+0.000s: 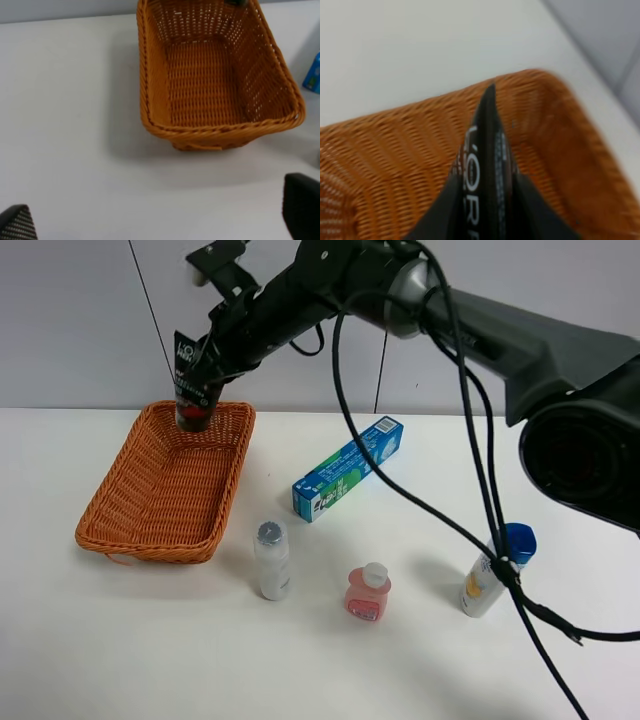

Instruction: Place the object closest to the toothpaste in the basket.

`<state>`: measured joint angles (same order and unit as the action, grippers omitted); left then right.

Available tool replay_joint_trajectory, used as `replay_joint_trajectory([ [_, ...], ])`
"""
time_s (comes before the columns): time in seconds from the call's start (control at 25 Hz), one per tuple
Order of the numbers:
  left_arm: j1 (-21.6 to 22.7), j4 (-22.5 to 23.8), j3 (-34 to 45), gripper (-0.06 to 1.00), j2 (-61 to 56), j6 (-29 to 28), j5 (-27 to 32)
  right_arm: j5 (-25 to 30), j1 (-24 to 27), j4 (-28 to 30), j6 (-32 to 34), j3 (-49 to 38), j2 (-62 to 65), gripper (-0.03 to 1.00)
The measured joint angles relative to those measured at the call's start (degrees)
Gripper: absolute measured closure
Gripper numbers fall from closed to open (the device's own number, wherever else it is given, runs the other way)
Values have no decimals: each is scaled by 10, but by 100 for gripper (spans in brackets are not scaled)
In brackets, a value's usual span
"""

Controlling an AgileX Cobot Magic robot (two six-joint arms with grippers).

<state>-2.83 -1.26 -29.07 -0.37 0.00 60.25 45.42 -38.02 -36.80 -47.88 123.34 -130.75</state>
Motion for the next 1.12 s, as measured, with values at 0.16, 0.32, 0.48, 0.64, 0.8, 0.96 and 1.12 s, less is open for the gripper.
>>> replay_joint_trajectory([
  [0.16,0,0,0,-5,0,0,0,9,-13,1,0,-1,-10,61],
  [0.32,0,0,0,-5,0,0,0,10,-16,-1,38,-1,-9,25],
  [0.48,0,0,0,-5,0,0,0,15,-16,32,114,-2,10,17],
  [0.64,0,0,0,-5,0,0,0,19,0,97,172,-2,102,16],
  [0.8,0,0,0,-5,0,0,0,55,73,155,253,-2,232,15],
  [0.96,0,0,0,-5,0,0,0,127,175,226,308,-1,345,15],
  [1.12,0,0,0,-5,0,0,0,163,288,263,339,-39,486,15],
])
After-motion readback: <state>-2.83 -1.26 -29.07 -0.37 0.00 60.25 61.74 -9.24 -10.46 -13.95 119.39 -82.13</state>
